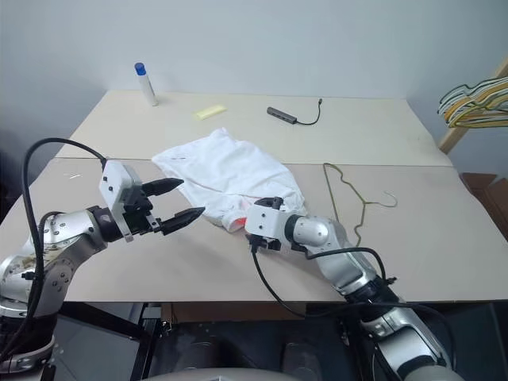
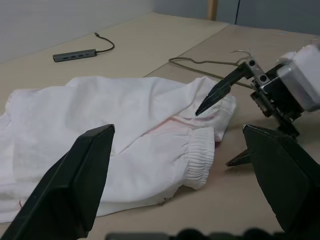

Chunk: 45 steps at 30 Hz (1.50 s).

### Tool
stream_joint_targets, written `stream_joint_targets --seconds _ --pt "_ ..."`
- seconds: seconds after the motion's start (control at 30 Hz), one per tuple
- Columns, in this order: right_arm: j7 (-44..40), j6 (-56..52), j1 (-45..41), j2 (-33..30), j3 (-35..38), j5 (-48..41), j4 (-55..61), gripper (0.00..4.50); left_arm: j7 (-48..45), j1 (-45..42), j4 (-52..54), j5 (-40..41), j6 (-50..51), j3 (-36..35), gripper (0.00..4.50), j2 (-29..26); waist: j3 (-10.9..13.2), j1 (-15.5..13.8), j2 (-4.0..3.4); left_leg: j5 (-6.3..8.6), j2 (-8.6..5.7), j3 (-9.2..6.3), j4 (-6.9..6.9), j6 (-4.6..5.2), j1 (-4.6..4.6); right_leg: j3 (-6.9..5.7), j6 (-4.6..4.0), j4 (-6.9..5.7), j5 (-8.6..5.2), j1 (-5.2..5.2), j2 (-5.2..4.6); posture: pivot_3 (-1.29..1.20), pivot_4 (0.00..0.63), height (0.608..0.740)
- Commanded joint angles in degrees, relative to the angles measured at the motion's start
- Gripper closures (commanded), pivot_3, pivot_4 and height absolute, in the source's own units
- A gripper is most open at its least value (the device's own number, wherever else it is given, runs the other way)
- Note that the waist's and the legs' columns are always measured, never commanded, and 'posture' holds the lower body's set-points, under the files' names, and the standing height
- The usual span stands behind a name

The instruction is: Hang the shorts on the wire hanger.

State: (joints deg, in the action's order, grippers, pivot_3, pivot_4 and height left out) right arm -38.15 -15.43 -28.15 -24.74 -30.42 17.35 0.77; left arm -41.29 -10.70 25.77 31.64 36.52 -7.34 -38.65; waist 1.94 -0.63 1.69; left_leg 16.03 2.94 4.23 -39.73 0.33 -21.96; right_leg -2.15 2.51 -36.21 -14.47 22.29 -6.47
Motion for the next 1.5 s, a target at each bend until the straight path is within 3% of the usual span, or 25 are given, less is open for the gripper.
stream_joint_targets --seconds 0.03,0.4,0.63,0.83,0.9,1.0,1.1,1.2,1.27,1.37,1.5 --pt "3.1 1.9 -2.2 1.5 -0.6 3.7 -4.0 0.62 0.6 -1.2 1.7 0.6 -0.5 -1.3 0.05 -0.1 0.0 -0.2 0.0 0.0 0.0 0.0 0.0 0.0 0.0 0.0 0.0 0.0 0.0 0.0 0.0 0.09 0.0 0.74" --pt "2.5 7.7 -3.8 1.5 1.2 3.8 -7.7 4.32 1.6 -0.7 1.7 0.1 -1.1 -1.0 0.05 0.5 0.0 0.0 -0.01 -0.04 0.01 0.0 0.03 -0.07 -0.01 -0.01 0.0 -0.02 0.0 0.04 0.0 0.08 0.0 0.74" --pt "-8.4 27.8 -0.6 -14.0 6.7 -4.0 -6.4 4.48 1.4 -0.3 1.6 0.0 -1.5 -0.7 0.05 0.7 0.0 -0.3 -0.02 0.02 -0.02 -0.01 0.0 0.02 -0.04 -0.02 0.02 0.1 0.01 -0.02 -0.04 0.07 0.0 0.74" --pt "-8.1 42.6 -8.7 -21.0 9.2 -1.3 -21.5 4.48 0.2 -1.2 0.4 -0.1 -1.9 0.4 0.05 0.8 0.0 1.3 -0.03 0.02 0.03 0.0 0.06 0.03 0.13 0.03 0.0 0.01 0.0 -0.03 0.03 0.04 0.0 0.74" --pt "-6.2 47.0 -12.0 -20.9 8.4 1.4 -27.5 3.73 0.0 -1.8 -0.2 -0.3 -2.2 0.9 0.05 1.0 0.0 1.6 -0.03 0.0 0.03 0.01 0.08 0.0 0.14 0.04 -0.01 0.01 0.0 -0.03 0.03 0.04 0.0 0.74" --pt "4.4 51.8 -17.5 -20.9 5.2 13.0 -36.8 2.83 -0.3 -2.6 -0.8 -0.4 -2.6 1.5 0.05 1.1 0.0 1.8 -0.04 -0.03 0.03 0.02 0.07 -0.05 0.1 0.06 -0.01 0.02 0.0 -0.02 0.01 0.03 0.0 0.74" --pt "9.7 52.3 -19.7 -21.4 4.4 17.7 -41.3 1.83 -0.4 -2.7 -0.9 -0.4 -2.6 1.7 0.05 1.2 0.0 1.7 -0.04 -0.2 0.02 0.04 0.06 -0.35 0.04 0.07 -0.01 0.05 0.0 0.02 0.0 0.03 0.0 0.74" --pt "7.5 52.0 -18.0 -24.3 6.4 16.2 -39.1 0.76 -0.6 -2.0 -0.3 -0.1 -2.4 1.3 0.05 0.8 0.0 1.5 -0.06 -0.25 0.01 0.03 0.04 -0.43 -0.06 0.07 0.0 0.08 0.01 0.06 -0.03 0.03 0.0 0.74" --pt "-1.5 48.7 -12.4 -28.5 9.4 8.3 -29.7 0.04 -0.8 -1.4 0.0 0.1 -2.2 1.0 0.05 0.4 0.0 1.0 -0.07 -0.24 -0.01 0.03 0.02 -0.42 -0.08 0.07 0.01 0.11 0.01 0.05 -0.06 0.03 0.0 0.74" --pt "-11.4 40.7 -2.4 -32.9 13.9 -4.6 -12.9 0.01 -1.1 -0.8 0.2 0.3 -2.0 0.7 0.05 -0.1 0.1 0.9 -0.08 -0.12 0.0 -0.01 0.01 -0.21 -0.1 0.05 0.02 0.15 0.01 0.02 -0.08 0.02 0.0 0.74" --pt "-14.7 24.7 10.6 -33.2 18.4 -12.7 11.1 0.01 -1.5 -1.3 -0.1 0.5 -1.8 1.3 0.05 -0.2 0.0 1.7 -0.17 0.04 0.05 -0.04 0.01 0.07 0.11 0.08 0.0 0.03 0.01 -0.06 -0.06 0.0 0.0 0.74"
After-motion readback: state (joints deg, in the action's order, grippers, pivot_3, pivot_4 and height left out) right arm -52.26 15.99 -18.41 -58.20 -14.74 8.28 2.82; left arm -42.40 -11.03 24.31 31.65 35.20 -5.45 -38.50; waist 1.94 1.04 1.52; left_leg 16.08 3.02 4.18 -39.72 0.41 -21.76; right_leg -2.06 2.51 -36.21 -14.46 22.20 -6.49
